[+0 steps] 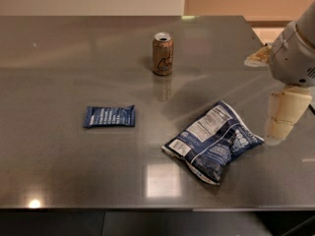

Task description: Pick blue chip bag

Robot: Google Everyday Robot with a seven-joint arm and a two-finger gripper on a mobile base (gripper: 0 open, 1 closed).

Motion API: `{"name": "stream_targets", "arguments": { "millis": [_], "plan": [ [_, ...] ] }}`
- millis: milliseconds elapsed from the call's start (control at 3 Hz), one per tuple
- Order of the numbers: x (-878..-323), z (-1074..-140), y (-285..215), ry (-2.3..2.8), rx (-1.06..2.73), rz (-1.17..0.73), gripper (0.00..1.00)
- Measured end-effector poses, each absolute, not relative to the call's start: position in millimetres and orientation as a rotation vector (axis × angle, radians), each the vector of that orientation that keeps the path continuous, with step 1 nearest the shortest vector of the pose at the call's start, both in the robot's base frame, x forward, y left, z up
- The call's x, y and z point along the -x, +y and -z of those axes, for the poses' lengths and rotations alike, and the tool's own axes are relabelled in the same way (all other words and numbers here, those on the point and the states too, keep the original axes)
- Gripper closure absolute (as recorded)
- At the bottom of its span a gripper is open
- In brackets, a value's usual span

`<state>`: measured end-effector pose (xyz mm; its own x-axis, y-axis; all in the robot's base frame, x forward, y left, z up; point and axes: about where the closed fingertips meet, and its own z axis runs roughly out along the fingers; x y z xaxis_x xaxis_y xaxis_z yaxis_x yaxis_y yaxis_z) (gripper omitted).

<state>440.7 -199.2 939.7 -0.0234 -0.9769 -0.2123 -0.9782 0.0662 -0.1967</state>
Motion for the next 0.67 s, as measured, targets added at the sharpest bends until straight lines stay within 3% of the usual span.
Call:
{"name": "stream_targets", "arguments": {
  "millis": [667],
  "plan": [
    [-442,-903,-187,1.925,2.107,-0.02,0.0]
  ]
}}
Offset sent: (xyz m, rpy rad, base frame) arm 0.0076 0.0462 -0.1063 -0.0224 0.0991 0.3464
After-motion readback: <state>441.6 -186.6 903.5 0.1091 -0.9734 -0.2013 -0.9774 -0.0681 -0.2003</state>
